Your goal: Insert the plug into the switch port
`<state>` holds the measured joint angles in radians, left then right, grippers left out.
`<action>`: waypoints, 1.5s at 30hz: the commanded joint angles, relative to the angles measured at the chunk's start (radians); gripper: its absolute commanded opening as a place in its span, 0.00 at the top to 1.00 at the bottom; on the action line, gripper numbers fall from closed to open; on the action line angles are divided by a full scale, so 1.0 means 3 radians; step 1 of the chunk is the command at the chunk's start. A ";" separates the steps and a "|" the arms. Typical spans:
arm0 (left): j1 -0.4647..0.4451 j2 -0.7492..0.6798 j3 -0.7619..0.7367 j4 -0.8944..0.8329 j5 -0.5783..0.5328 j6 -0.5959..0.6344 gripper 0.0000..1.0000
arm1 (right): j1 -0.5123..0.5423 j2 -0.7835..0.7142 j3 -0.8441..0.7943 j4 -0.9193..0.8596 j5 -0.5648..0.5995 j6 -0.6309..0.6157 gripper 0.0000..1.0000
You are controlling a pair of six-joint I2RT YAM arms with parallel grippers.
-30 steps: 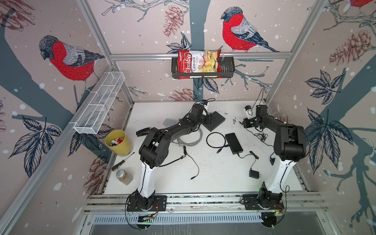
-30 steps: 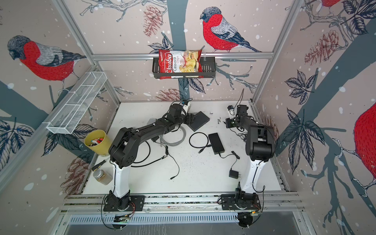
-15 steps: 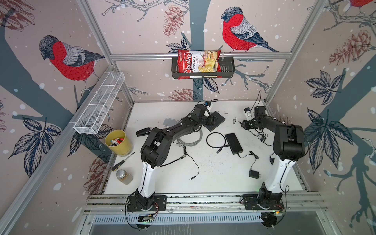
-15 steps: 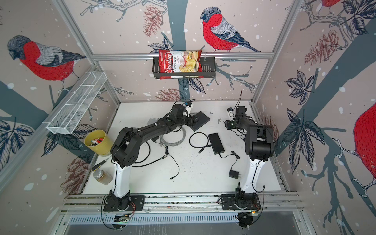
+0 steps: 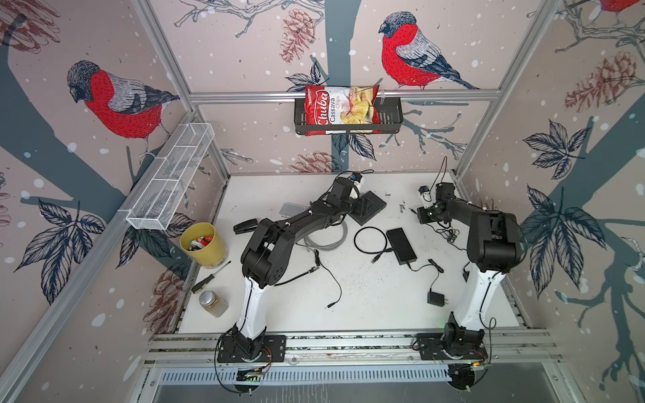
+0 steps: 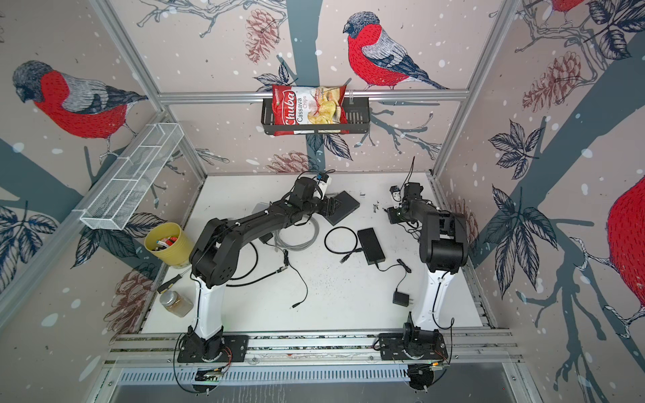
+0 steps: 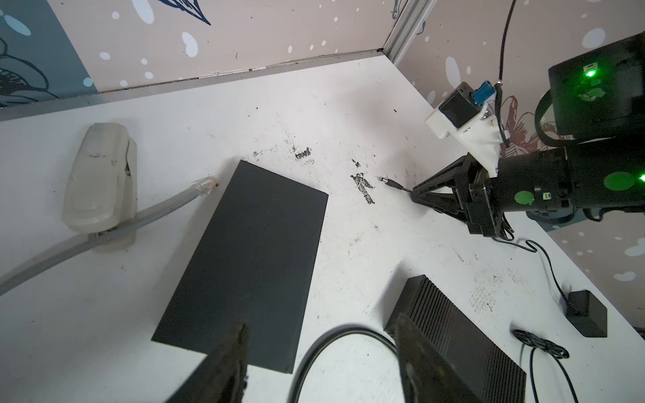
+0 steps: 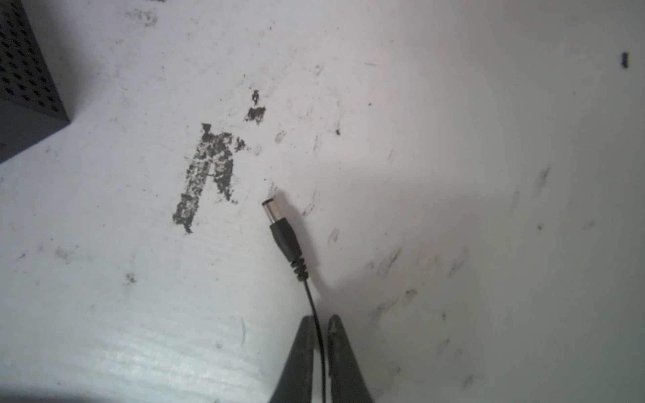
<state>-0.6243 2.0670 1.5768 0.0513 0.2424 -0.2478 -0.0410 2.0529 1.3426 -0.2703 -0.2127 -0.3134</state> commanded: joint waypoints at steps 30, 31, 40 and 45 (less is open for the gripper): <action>0.0061 0.0759 0.0919 -0.0325 0.1057 -0.0521 0.46 | 0.0673 -0.0675 -0.0511 0.0337 -0.1359 -0.0612 0.94; 0.0056 0.0772 0.0911 -0.0311 0.1046 -0.0532 0.47 | 0.0674 -0.0689 -0.0533 0.0354 -0.1387 -0.0609 0.94; 0.0066 0.0916 0.0983 -0.0373 0.0985 -0.0564 0.51 | 0.0719 -0.0737 -0.0574 0.0364 -0.1472 -0.0655 0.94; 0.0066 0.0938 0.0942 -0.0192 0.1219 -0.0693 0.56 | 0.0735 -0.0744 -0.0610 0.0404 -0.1485 -0.0654 0.94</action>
<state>-0.6060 2.3455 1.8645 -0.0628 0.5499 -0.4232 0.1764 1.8370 1.1618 -0.1715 -0.6331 -0.4984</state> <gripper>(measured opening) 0.449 0.061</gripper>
